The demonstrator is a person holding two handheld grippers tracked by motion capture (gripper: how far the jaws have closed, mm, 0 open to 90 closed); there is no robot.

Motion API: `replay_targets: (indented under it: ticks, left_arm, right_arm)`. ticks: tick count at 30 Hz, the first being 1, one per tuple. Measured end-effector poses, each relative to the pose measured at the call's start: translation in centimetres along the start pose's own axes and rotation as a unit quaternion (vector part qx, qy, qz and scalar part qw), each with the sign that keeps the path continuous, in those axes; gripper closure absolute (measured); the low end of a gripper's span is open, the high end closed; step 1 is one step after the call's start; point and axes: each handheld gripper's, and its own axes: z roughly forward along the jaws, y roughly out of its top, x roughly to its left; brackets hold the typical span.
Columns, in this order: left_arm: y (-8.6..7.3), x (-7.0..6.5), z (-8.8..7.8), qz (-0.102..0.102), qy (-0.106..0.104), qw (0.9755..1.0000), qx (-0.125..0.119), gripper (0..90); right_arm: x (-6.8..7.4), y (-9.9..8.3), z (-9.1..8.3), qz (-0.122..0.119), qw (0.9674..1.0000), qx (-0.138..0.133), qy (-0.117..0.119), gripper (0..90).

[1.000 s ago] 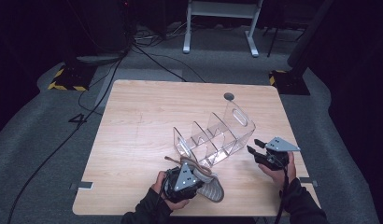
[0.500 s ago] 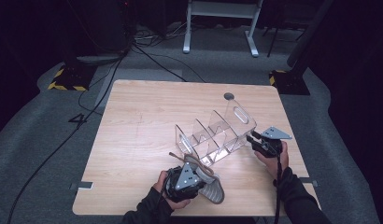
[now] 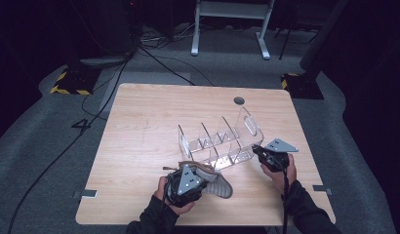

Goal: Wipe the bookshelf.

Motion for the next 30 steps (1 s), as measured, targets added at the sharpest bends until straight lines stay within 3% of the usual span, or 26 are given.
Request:
replay_targets:
  ticks: [7, 11, 12, 14, 17, 23, 26, 30]
  left_arm:
    - [-0.7, 2.5, -1.1, -0.033, 0.034, 0.9988, -0.005, 60.8]
    - [-0.8, 3.8, -1.3, -0.044, 0.054, 0.9975, -0.006, 60.9]
    - [-0.9, 4.0, -1.3, -0.045, 0.055, 0.9975, -0.006, 60.9]
    - [-0.9, 4.1, -1.4, -0.042, 0.062, 0.9972, -0.004, 61.0]
    - [-0.9, 4.2, -1.5, -0.042, 0.06, 0.9973, -0.005, 60.8]
    - [-0.8, 4.1, -1.4, -0.033, 0.062, 0.9975, -0.004, 60.4]
    - [-0.8, 4.0, -1.3, -0.032, 0.06, 0.9977, -0.004, 60.1]
    - [-0.6, 4.3, -1.3, -0.033, 0.052, 0.9981, -0.007, 60.1]
  right_arm:
    - [3.0, -0.5, -1.8, 0.0, 0.9998, 0.003, 0.018, 76.8]
    - [4.6, -0.4, -2.7, -0.038, 0.9986, 0.001, 0.037, 70.2]
    - [4.8, -0.3, -3.0, -0.041, 0.9981, -0.004, 0.047, 64.3]
    - [4.9, -0.1, -3.7, -0.052, 0.9969, -0.01, 0.058, 59.1]
    - [4.4, 0.2, -5.2, -0.046, 0.9948, -0.027, 0.087, 54.2]
    - [3.4, 2.1, -7.7, -0.036, 0.9933, -0.069, 0.086, 48.3]
    - [2.9, 3.4, -8.1, -0.029, 0.9921, -0.09, 0.083, 47.0]
    - [2.4, 4.4, -7.6, -0.024, 0.9922, -0.086, 0.087, 45.9]
